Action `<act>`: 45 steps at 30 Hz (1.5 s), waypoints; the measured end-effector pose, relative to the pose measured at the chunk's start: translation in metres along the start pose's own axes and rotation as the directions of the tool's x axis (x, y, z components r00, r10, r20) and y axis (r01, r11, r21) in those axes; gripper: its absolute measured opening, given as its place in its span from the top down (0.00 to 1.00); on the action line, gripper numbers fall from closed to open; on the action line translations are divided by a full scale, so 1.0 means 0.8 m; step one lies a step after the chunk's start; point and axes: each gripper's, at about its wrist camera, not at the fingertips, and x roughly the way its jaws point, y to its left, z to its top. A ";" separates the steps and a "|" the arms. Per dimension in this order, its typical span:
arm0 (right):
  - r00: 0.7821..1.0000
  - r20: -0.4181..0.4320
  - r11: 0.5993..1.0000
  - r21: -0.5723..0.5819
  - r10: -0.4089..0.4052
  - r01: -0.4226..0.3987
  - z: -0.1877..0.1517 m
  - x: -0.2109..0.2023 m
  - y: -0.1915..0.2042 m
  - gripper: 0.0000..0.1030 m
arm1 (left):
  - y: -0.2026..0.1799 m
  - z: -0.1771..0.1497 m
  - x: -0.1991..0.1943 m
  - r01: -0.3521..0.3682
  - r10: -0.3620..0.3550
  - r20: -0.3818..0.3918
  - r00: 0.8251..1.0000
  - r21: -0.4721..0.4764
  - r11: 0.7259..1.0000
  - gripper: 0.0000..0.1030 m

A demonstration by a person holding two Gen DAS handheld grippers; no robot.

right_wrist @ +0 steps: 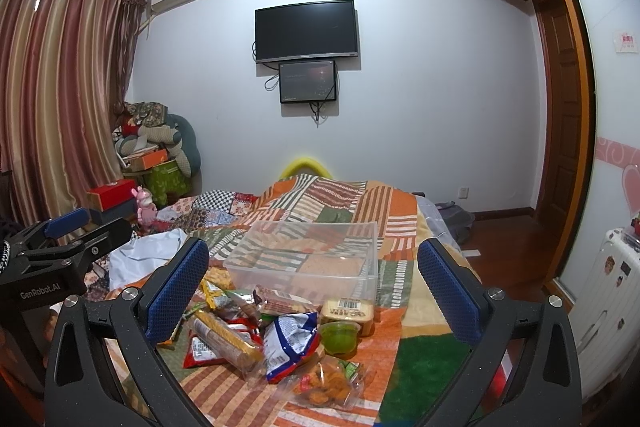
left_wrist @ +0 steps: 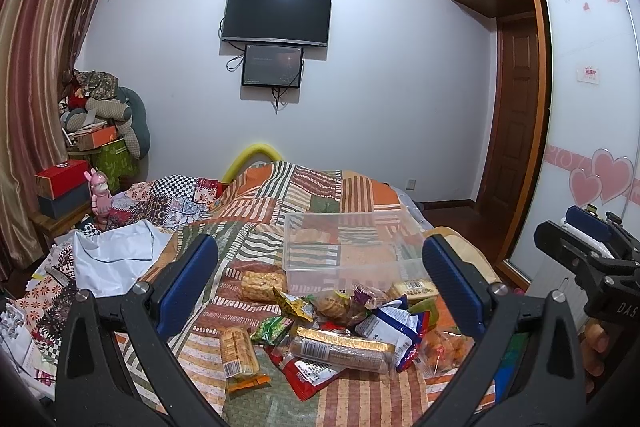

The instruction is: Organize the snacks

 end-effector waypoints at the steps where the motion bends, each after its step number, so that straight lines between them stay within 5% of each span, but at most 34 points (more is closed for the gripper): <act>1: 1.000 0.001 1.000 0.000 0.000 0.000 -0.001 0.000 0.000 0.00 | 0.000 0.000 0.000 0.000 0.000 0.000 1.000 0.000 1.000 0.00; 21: 1.000 -0.024 1.000 0.013 0.002 -0.002 -0.010 0.019 -0.005 0.00 | 0.002 -0.007 0.010 -0.011 0.011 0.023 1.000 0.021 1.000 0.00; 32: 0.981 -0.194 1.000 -0.005 0.003 -0.005 -0.049 0.078 -0.029 0.00 | 0.045 -0.022 0.074 -0.006 0.007 -0.130 0.991 0.006 1.000 0.01; 36: 0.964 -0.264 1.000 -0.007 0.014 -0.017 -0.066 0.092 -0.039 0.01 | 0.069 -0.037 0.110 -0.069 0.073 -0.226 0.971 0.026 0.997 0.18; 41: 0.940 -0.340 1.000 -0.009 0.022 -0.026 -0.085 0.108 -0.043 0.11 | 0.098 -0.060 0.141 -0.060 0.056 -0.339 0.939 0.001 0.998 0.31; 45: 0.915 -0.398 0.998 0.018 0.064 -0.062 -0.100 0.119 -0.046 0.19 | 0.111 -0.086 0.163 -0.069 0.070 -0.425 0.903 0.017 0.997 0.36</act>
